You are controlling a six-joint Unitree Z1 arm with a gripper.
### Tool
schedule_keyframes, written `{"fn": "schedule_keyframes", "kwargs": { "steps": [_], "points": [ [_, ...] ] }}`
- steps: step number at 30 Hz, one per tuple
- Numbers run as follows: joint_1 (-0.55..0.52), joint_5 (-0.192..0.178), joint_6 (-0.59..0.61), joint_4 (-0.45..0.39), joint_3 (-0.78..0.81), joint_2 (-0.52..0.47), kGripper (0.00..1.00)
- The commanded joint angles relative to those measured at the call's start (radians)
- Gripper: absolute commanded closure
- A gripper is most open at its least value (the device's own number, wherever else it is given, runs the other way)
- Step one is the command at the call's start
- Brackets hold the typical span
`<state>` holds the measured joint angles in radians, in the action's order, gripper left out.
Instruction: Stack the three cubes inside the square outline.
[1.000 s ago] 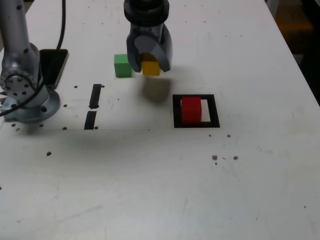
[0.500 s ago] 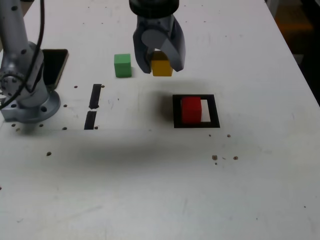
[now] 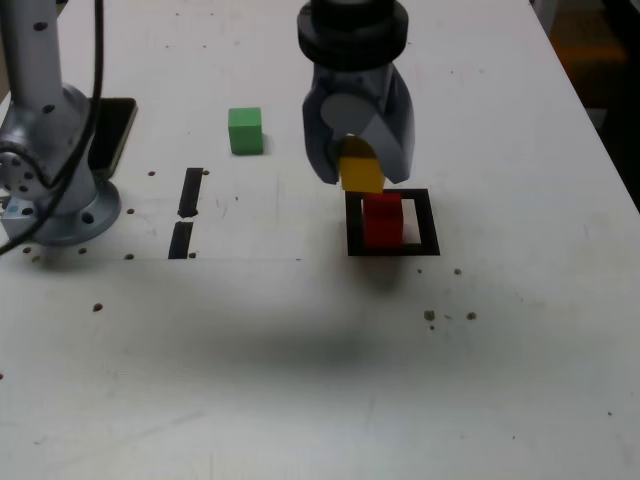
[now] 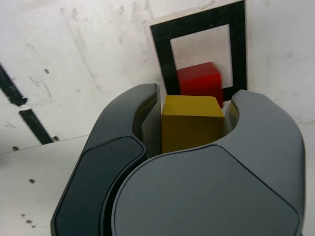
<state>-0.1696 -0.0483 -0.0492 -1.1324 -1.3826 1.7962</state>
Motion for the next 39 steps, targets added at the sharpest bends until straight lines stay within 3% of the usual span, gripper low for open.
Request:
{"fn": "schedule_keyframes", "kwargs": {
  "steps": [1, 14, 39],
  "points": [
    [-0.014, 0.001, 0.014, -0.003, -0.018, 0.007, 0.82],
    [-0.042, 0.011, 0.041, 0.008, -0.050, 0.071, 0.82],
    [-0.033, -0.033, 0.063, 0.035, -0.021, 0.112, 0.78]
  ]
}}
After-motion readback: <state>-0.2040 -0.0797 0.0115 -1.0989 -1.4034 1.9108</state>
